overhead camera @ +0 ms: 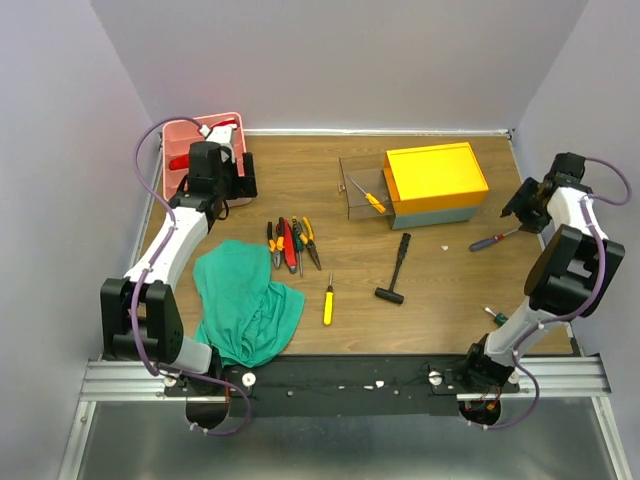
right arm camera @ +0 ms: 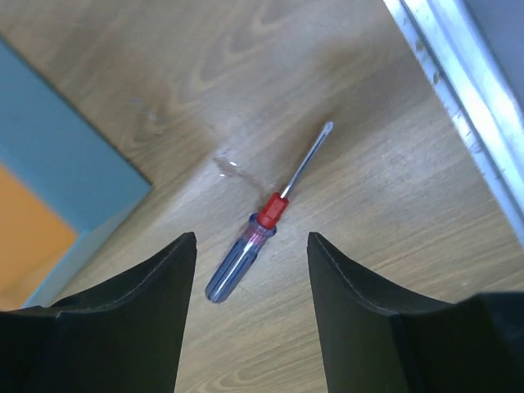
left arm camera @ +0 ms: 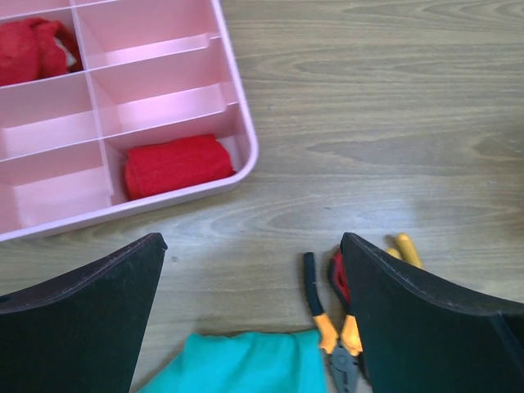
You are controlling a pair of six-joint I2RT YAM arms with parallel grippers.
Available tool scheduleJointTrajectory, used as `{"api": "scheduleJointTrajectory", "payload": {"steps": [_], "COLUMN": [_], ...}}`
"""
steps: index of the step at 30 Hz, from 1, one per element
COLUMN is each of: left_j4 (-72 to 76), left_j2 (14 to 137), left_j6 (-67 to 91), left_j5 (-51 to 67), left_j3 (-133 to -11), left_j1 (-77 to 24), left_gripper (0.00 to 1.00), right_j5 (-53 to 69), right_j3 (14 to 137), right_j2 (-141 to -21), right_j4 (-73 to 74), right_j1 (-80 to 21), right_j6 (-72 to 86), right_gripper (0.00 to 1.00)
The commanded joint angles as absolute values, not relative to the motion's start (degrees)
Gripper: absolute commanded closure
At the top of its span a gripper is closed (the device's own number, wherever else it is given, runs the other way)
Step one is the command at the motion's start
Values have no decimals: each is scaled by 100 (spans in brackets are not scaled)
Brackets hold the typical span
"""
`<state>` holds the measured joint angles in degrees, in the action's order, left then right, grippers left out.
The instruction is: Sort the tools into containers
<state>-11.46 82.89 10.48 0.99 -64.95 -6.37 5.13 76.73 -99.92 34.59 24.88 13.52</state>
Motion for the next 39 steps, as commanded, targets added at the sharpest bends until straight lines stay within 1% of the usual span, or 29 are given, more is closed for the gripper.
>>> {"api": "scheduleJointTrajectory", "payload": {"steps": [1, 6, 10, 12, 13, 19, 22, 23, 24, 26, 30, 35, 38, 39], "left_j4": [-1116, -1090, -1090, -1134, -1160, -1152, -1125, -1108, -1116, -1064, -1002, -879, -835, -818], "left_j2": [8498, 8824, 8938, 8991, 9017, 9132, 9184, 9211, 9220, 9246, 9360, 9413, 9378, 9361], "left_j6": [475, 168, 97, 88, 79, 26, -141, -158, -193, -211, -88, -44, -18, 139], "left_j5": [-728, -1344, -1362, -1380, -1380, -1485, -1520, -1521, -1521, -1521, -1433, -1178, -1099, -1090], "left_j3": [-6460, -6504, -6592, -6644, -6671, -6759, -6864, -6908, -6995, -7092, -7277, -7471, -7488, -7480], "left_j1": [-606, -606, -606, -615, -615, -668, -721, -738, -764, -817, -861, -984, -1090, -1116], "left_gripper": [1, 1, 1, 1, 1, 1, 1, 1, 1, 1, 1, 1, 1, 1], "right_j5": [396, 211, 360, 343, 378, 255, 80, 36, -104, -27, 665, 1027, 1957, 2317], "right_j3": [7568, 7427, 7418, 7540, 7585, 8121, 8200, 8157, 8113, 7963, 7998, 8262, 8253, 8262], "right_j2": [-10529, -10766, -10985, -11109, -11170, -11452, -11488, -11453, -11278, -11032, -10267, -9037, -8580, -8509], "right_j4": [3727, 3797, 3727, 3674, 3656, 3832, 3999, 4043, 4052, 4017, 3955, 3824, 3561, 3473], "right_j1": [2558, 2558, 2549, 2523, 2514, 2364, 2347, 2347, 2355, 2364, 2356, 2118, 1908, 1620], "right_j6": [1942, 2188, 2197, 2189, 2145, 2031, 1934, 1873, 1820, 1697, 1556, 722, 598, 563], "right_gripper": [36, 38, 38, 49, 51, 52, 79, 97, 99, 99, 99, 99, 99, 99]}}
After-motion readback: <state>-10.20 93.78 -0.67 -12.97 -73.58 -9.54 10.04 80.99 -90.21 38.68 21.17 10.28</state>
